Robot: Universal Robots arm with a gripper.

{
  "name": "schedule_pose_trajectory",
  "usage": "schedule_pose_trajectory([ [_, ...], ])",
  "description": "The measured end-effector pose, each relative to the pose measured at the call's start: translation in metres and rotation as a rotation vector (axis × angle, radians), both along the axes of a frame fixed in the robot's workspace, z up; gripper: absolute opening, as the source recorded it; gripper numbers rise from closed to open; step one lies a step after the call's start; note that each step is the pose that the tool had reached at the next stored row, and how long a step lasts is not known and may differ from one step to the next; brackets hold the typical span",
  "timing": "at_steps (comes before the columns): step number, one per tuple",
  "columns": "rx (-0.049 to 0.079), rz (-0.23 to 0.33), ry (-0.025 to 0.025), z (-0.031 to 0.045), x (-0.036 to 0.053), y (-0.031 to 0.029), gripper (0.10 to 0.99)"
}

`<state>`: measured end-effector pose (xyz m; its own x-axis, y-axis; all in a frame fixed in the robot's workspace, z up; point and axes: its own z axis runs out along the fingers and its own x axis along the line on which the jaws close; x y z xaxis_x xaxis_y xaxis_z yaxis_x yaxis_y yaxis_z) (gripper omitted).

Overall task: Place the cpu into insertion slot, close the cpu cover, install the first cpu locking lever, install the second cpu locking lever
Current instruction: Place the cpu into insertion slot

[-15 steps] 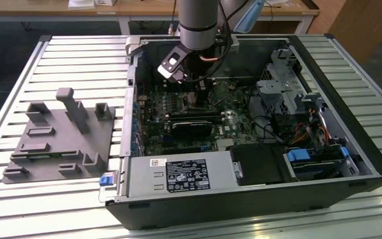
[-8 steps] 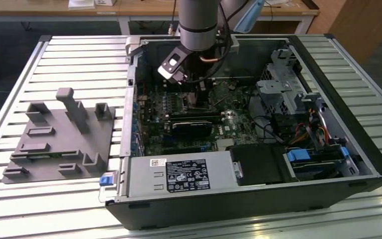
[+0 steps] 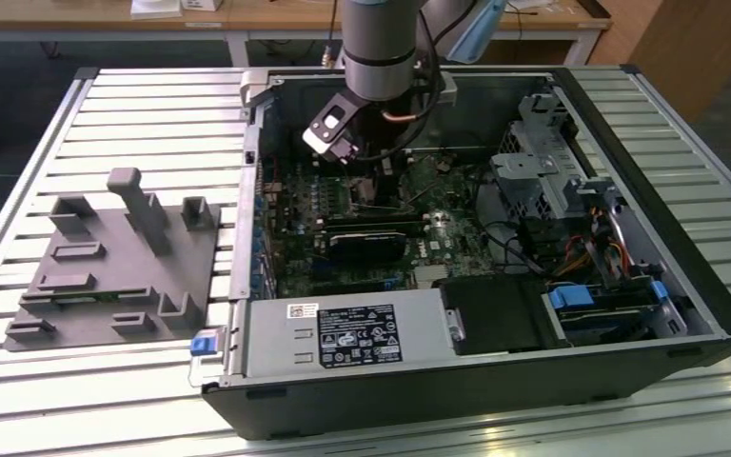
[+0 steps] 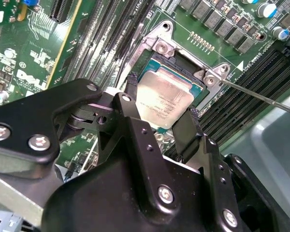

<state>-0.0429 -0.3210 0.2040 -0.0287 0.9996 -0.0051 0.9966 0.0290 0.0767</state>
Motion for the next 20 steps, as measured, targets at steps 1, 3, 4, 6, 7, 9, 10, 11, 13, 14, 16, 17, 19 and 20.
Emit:
schedule_pose_trajectory([
  [1, 0.0, 0.0, 0.0001, -0.0007, 0.0, 0.0004, 0.541],
  [3, 0.0, 0.0, 0.0001, -0.0017, 0.0001, 0.0008, 0.541],
  [4, 0.0, 0.0, 0.0001, -0.0022, 0.0002, 0.001, 0.541],
  [6, 0.0, 0.0, 0.0001, -0.003, 0.0003, 0.0011, 0.541],
  [7, 0.0, 0.0, 0.0002, -0.0033, 0.0005, 0.0011, 0.541],
  [9, 0.0, 0.0, 0.0002, -0.0041, 0.001, 0.0012, 0.541],
  [10, 0.0, 0.0, 0.0003, -0.0045, 0.0014, 0.0013, 0.541],
  [11, 0.0, 0.0, 0.0004, -0.0049, 0.0017, 0.0015, 0.541],
  [13, 0.0, 0.0, 0.0005, -0.0055, 0.0017, 0.0016, 0.541],
  [14, 0.0, 0.0, 0.0005, -0.0059, 0.0018, 0.0016, 0.541],
  [16, 0.0, 0.0, 0.0005, -0.0069, 0.0019, 0.0018, 0.541],
  [17, 0.0, 0.0, 0.0005, -0.0073, 0.0019, 0.002, 0.541],
  [19, 0.0, 0.0, 0.0006, -0.0082, 0.002, 0.0023, 0.541],
  [20, 0.0, 0.0, 0.0006, -0.0087, 0.0021, 0.0024, 0.541],
])
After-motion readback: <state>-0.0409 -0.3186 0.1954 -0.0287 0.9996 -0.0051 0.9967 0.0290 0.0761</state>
